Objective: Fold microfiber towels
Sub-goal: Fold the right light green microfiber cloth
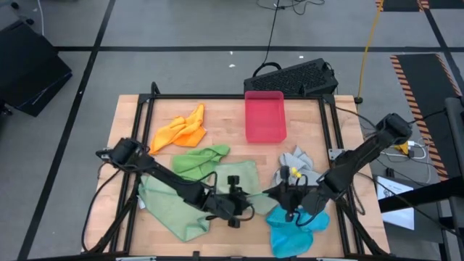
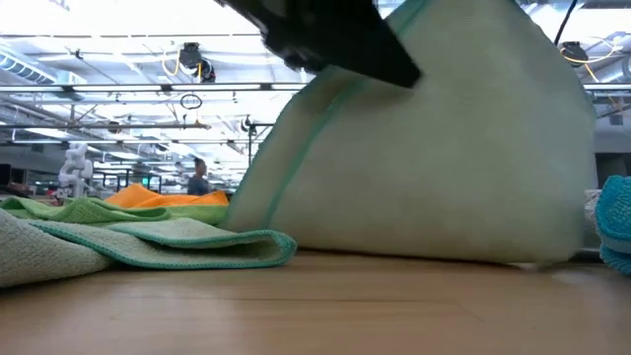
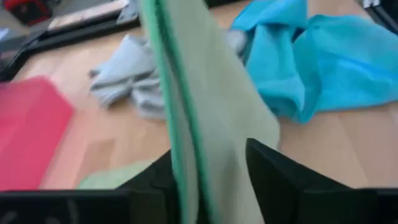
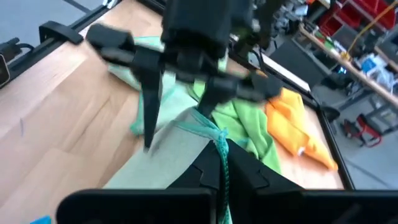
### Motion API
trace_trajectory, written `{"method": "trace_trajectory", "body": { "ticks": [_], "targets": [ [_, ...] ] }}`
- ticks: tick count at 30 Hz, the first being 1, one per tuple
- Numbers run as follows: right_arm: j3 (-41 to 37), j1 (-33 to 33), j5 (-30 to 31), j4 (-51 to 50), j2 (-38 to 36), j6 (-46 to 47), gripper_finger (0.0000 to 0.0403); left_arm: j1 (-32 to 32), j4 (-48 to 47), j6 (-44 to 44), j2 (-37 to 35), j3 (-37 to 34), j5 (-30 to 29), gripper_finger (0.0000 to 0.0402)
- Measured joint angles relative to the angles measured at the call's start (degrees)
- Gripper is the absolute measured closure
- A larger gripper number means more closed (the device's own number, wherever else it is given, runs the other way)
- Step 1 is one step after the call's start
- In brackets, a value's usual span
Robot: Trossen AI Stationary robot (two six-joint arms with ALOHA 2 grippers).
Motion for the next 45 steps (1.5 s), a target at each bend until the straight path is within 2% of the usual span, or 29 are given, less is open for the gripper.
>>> {"method": "trace_trajectory", "body": {
  "ticks": [4, 9, 13, 19, 26, 29, 34, 36, 43, 45],
  "targets": [
    [0.00, 0.00, 0.81, -6.10, -4.45, 2.98, 0.0400, -1.20, -11.57, -5.40, -3.39, 0.00, -1.82, 0.0220],
    [0.00, -0.04, 6.76, -15.22, -10.79, 8.32, 0.0400, -1.95, -25.92, -12.74, -3.53, -0.19, -6.25, 0.0218],
    [0.01, -0.07, 10.34, -20.77, -15.27, 11.39, 0.0400, -1.30, -26.18, -15.27, -2.72, -3.55, -6.71, 0.0218],
    [0.02, -1.83, 11.87, -24.82, -19.30, 11.74, 0.0401, 0.61, -16.98, -14.97, -2.63, -10.27, -6.67, 0.0218],
    [0.02, -5.94, 13.40, -26.18, -21.23, 10.58, 0.0401, 1.29, -11.26, -12.96, -2.65, -13.31, -5.77, 0.0218],
    [0.02, -7.24, 13.30, -25.24, -21.28, 9.23, 0.0401, 2.23, -5.25, -12.47, -2.67, -15.58, -1.81, 0.0218],
    [0.02, -8.17, 12.94, -23.14, -21.28, 7.56, 0.0401, 2.04, 9.73, -9.41, -2.59, -21.53, -0.66, 0.0218],
    [0.02, -8.32, 12.92, -21.76, -21.28, 6.61, 0.0401, 2.13, 13.78, -8.01, -1.39, -23.19, -1.34, 0.0218],
    [0.02, -8.33, 12.79, -16.53, -21.25, 5.57, 0.0401, 2.40, 16.00, -3.50, 3.34, -24.19, -6.52, 0.0219],
    [0.02, -8.31, 11.97, -15.51, -21.21, 5.63, 0.0401, 2.38, 16.48, -2.49, 3.76, -24.11, -7.92, 0.0234]
  ]
}}
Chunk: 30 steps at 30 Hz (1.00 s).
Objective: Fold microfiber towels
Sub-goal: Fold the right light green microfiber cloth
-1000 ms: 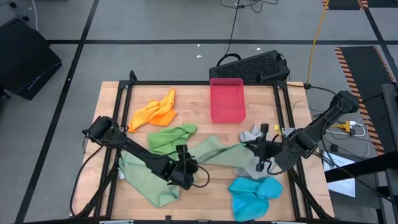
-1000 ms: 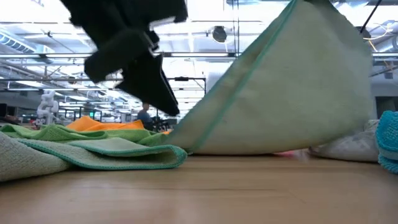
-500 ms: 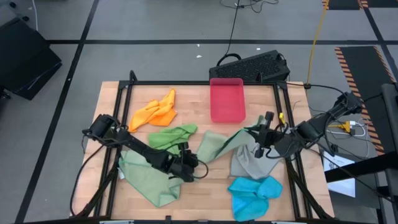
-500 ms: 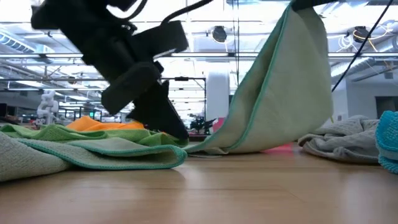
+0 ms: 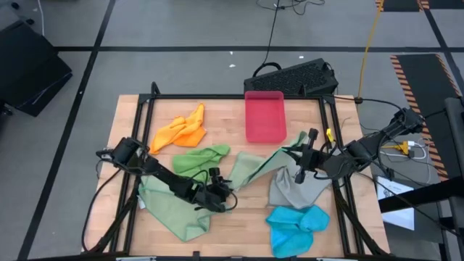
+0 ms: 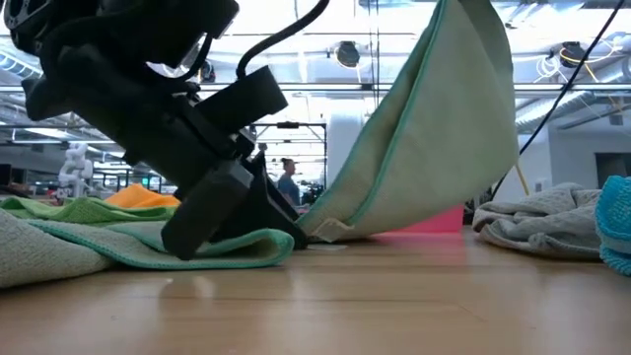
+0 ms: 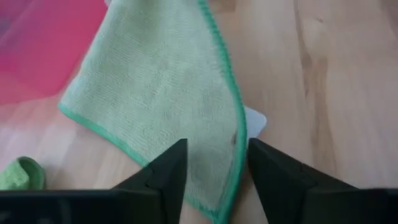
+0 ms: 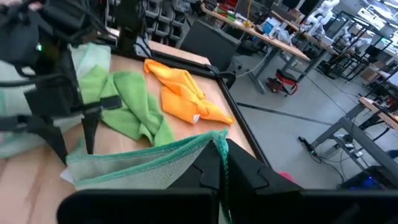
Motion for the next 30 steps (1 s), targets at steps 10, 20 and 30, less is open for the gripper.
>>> {"method": "trace_trajectory", "body": {
  "ticks": [10, 20, 30],
  "targets": [
    [0.00, 2.37, -9.14, 13.26, 1.10, 1.88, 0.0401, -3.66, -5.96, -2.62, -9.65, 0.03, 1.99, 0.0386],
    [0.04, 11.00, -12.66, 27.09, 2.07, -3.25, 0.0401, -16.90, -13.19, 3.92, -31.41, 2.14, -5.51, 0.0395],
    [-7.50, 3.32, -6.36, 26.49, 2.27, 0.14, 0.0401, -3.92, -29.48, -10.38, -30.56, -2.13, -2.61, 0.0362]
  ]
}}
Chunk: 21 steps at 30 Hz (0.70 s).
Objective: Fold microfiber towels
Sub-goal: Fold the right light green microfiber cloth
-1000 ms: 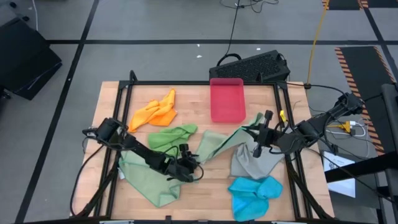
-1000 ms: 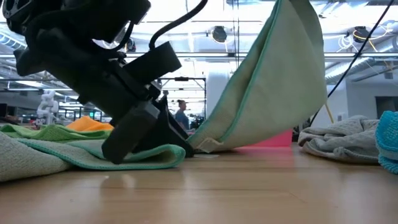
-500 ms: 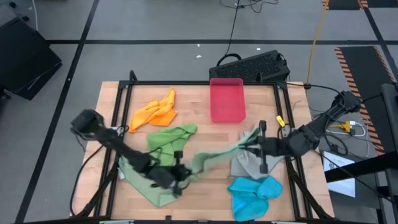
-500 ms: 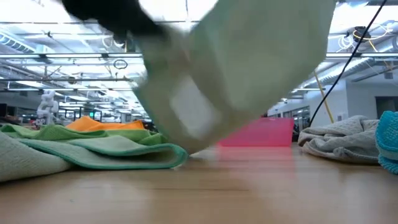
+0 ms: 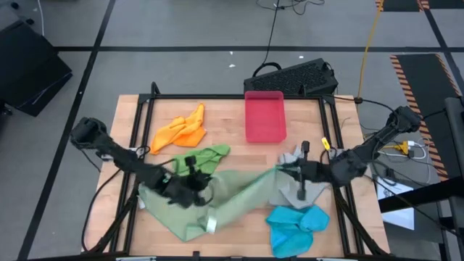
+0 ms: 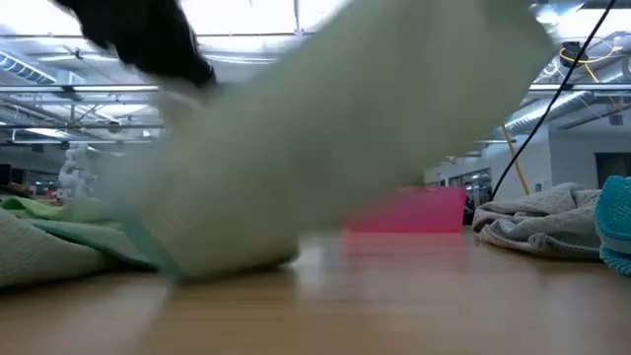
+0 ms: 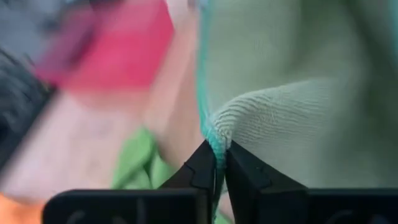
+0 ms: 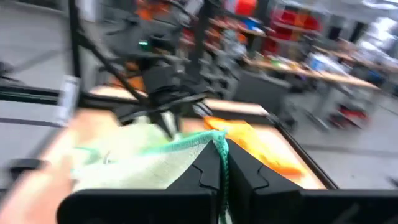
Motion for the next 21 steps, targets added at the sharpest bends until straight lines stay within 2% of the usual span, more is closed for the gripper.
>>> {"method": "trace_trajectory", "body": {
  "ticks": [5, 10, 13, 17, 21],
  "targets": [
    [-5.88, -6.97, -0.23, -0.14, -0.14, 4.16, 0.0401, 7.63, 6.35, -3.94, 3.56, -5.45, 13.60, 0.0322],
    [-9.40, -11.75, -5.23, -0.20, -0.17, 6.50, 0.0401, 9.88, 10.11, -7.25, 5.28, -6.93, 23.62, 0.0276],
    [-10.60, -13.75, -8.09, -0.26, -0.20, 7.51, 0.0401, 9.19, 9.79, -9.14, 5.30, -6.92, 25.80, 0.0262],
    [-10.92, -14.80, -9.81, -0.26, -0.17, 7.67, 0.0401, 6.31, 14.51, -12.77, 5.30, -6.92, 27.81, 0.0257],
    [-10.92, -15.07, -10.86, 0.26, -0.17, 7.29, 0.0401, 2.64, 14.85, -15.26, 5.24, -6.88, 24.47, 0.0256]
  ]
}}
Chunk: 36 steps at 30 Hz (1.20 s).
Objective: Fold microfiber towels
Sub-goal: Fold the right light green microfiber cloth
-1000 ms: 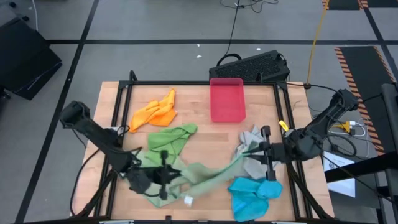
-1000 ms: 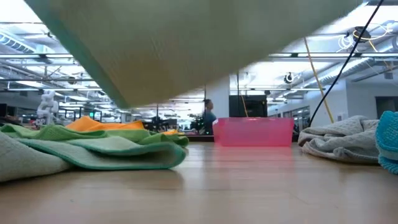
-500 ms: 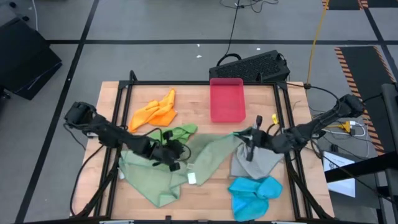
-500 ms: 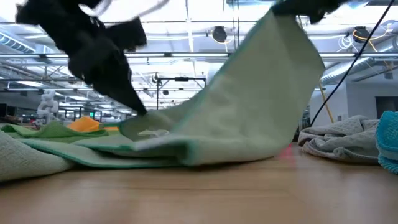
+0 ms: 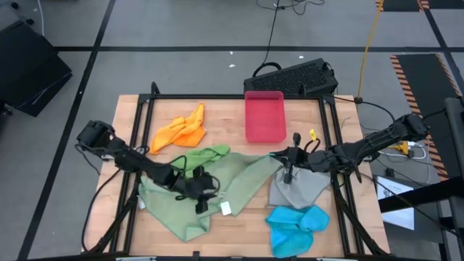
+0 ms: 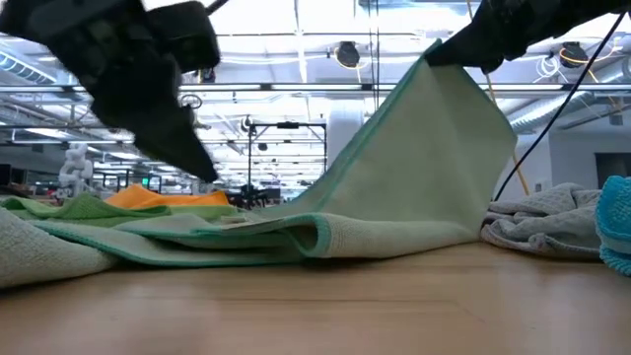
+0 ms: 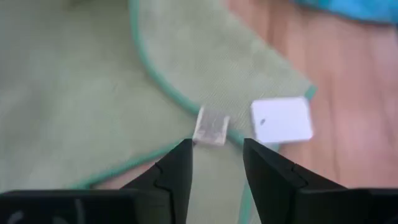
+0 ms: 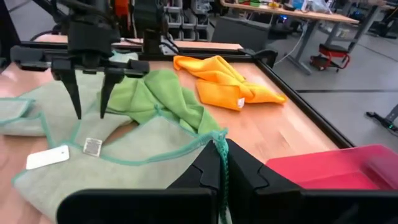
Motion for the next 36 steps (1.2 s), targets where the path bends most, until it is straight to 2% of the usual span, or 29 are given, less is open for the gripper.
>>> {"method": "trace_trajectory", "body": {
  "ticks": [2, 5, 9, 12, 15, 21, 23, 26, 32, 36],
  "targets": [
    [0.00, -0.01, 0.00, -0.05, 0.00, -0.11, 0.0401, -1.40, -0.40, -2.95, 0.05, -0.04, -1.59, 0.0256],
    [0.00, -0.01, -0.14, -0.21, 0.00, 0.09, 0.0401, -3.19, 4.87, -7.62, 1.33, 0.04, -2.93, 0.0256],
    [0.01, 0.01, -1.51, 0.06, 0.02, 0.09, 0.0401, -5.51, 12.39, -6.86, 7.06, 0.60, -4.46, 0.0256],
    [0.02, 0.01, -1.53, 0.15, 0.04, -0.08, 0.0401, -6.91, 11.29, -7.18, 11.13, 3.46, -6.42, 0.0256],
    [0.02, 0.01, -1.52, 0.14, 0.04, -0.28, 0.0401, -8.42, 8.53, -3.16, 15.04, 6.73, -10.23, 0.0256],
    [0.03, 0.01, -1.53, 0.23, 0.04, -0.29, 0.0401, -12.67, 1.05, 10.76, 17.92, 12.29, -18.40, 0.0256],
    [0.02, 0.03, -1.53, 0.03, 0.07, -0.30, 0.0401, -13.74, 1.11, 16.01, 19.02, 13.83, -19.17, 0.0256],
    [0.03, 0.04, -1.54, 0.17, 0.06, -0.28, 0.0401, -14.96, 0.04, 21.13, 19.67, 15.04, -23.48, 0.0256],
    [0.04, 0.04, -1.55, 0.72, 0.07, -0.17, 0.0401, -13.51, -4.72, 22.55, 19.78, 14.97, -24.05, 0.0256],
    [0.04, 0.04, -1.55, 0.92, 0.07, -0.27, 0.0401, -12.51, -5.72, 24.10, 19.78, 14.97, -21.69, 0.0256]
  ]
}}
